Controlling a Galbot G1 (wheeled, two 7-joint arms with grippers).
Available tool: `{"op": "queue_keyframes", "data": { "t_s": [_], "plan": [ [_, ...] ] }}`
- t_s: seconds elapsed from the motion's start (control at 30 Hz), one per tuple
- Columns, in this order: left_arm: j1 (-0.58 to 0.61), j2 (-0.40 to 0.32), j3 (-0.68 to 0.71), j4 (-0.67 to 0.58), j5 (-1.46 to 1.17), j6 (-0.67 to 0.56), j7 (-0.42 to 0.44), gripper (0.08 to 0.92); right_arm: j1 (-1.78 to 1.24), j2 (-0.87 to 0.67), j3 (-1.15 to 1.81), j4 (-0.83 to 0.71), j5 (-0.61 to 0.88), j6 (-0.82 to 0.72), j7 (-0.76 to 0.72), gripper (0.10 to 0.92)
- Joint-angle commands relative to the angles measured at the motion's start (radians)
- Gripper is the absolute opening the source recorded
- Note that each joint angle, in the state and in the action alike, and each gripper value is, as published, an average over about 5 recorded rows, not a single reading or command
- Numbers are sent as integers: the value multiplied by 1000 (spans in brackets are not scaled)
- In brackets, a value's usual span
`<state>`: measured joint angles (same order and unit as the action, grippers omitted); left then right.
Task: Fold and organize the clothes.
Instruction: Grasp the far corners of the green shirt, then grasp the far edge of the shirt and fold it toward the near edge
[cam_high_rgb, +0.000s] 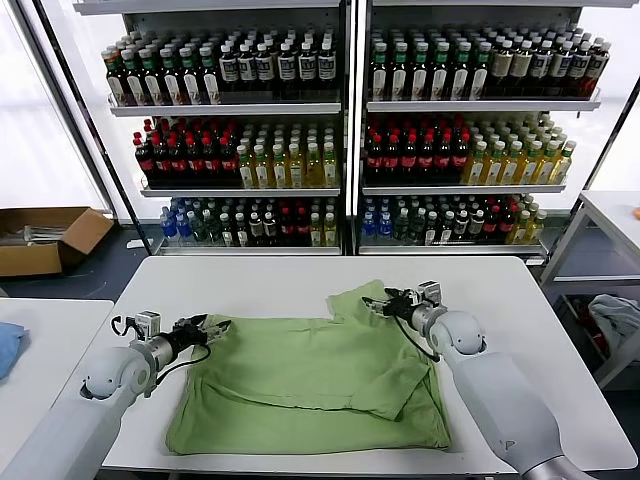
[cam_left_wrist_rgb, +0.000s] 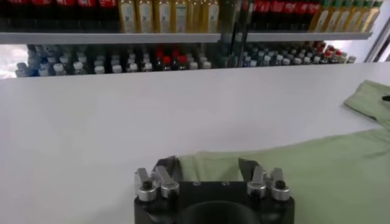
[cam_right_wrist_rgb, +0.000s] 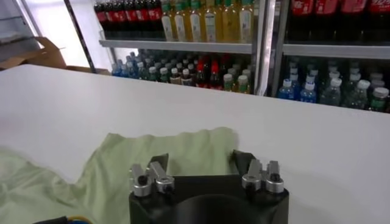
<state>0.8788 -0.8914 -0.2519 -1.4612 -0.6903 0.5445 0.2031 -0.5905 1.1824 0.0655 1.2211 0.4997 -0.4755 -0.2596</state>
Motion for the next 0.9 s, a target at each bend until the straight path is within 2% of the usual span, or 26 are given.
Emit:
{"op": "queue_keyframes", "data": {
  "t_s": [0.03,0.27,0.53,0.7,0.9],
  "plan": [
    [9,-6,14,11,1,-2,18,576,8,15,-18,-2,-3,-1,0,541],
    [29,0,-3,-28,-3,-11,19,377,-21,13,16,85,21,1,21,342],
    [55,7,-53,-124,-36,-35,-37,152,-117,-25,96,297,98,-16,61,126],
    [124,20,-117,-243,-53,-32,-56,89,-226,-54,171,483,140,-33,98,106],
    [264,54,-224,-393,-40,-30,-65,88,-437,-112,299,706,183,-44,125,106]
  ]
}}
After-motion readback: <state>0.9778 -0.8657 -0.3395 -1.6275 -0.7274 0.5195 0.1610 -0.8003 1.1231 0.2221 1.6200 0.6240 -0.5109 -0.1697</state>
